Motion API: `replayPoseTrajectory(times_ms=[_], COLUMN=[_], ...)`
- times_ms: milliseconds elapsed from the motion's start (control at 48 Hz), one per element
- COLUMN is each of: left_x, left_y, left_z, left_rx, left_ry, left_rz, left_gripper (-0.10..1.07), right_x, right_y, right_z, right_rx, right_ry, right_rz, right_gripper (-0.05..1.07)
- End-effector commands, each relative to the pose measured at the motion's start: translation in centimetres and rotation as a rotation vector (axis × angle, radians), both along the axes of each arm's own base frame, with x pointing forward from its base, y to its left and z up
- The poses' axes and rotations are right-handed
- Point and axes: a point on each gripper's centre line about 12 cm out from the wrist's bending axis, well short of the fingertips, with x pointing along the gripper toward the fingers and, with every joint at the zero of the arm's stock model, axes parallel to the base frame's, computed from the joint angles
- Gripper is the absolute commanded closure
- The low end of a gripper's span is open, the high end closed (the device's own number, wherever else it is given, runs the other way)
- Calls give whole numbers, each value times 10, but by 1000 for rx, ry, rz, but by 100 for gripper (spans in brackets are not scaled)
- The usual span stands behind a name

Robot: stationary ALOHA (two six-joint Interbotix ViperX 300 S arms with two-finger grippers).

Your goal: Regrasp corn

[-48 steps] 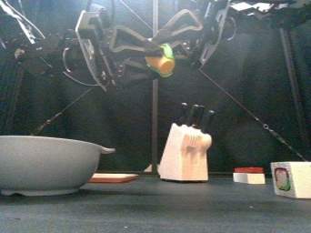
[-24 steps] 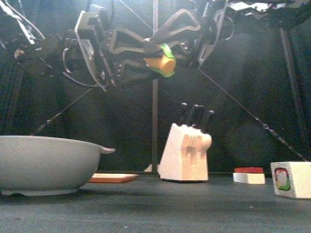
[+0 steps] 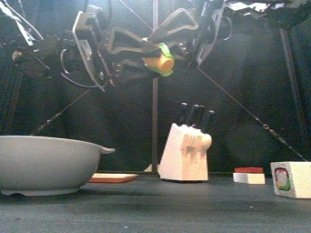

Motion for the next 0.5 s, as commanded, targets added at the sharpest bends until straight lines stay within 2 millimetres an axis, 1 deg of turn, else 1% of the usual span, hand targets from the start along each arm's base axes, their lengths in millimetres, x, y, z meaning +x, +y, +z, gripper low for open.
replayPoseTrajectory(times_ms=[0,83,146,292,479], left_x=[0,-2,-3,-11,-17], left_y=[-1,0,1,1,-1], left_z=[12,10,8,5,7], left_rx=[5,10,16,31,47], left_ry=[-51,-45,-41,-29,-34], left_rz=[-5,-4,-8,-23,-43], left_gripper=[40,40,40,40,40], right_x=[1,1,1,-2,-5], right_y=[-7,-7,-8,-15,-21], right_z=[8,7,5,7,12], right_rx=[21,36,48,77,86], right_ry=[-20,-16,-11,-10,-22], right_rz=[-30,-37,-44,-89,-112], right_gripper=[9,3,1,1,1])
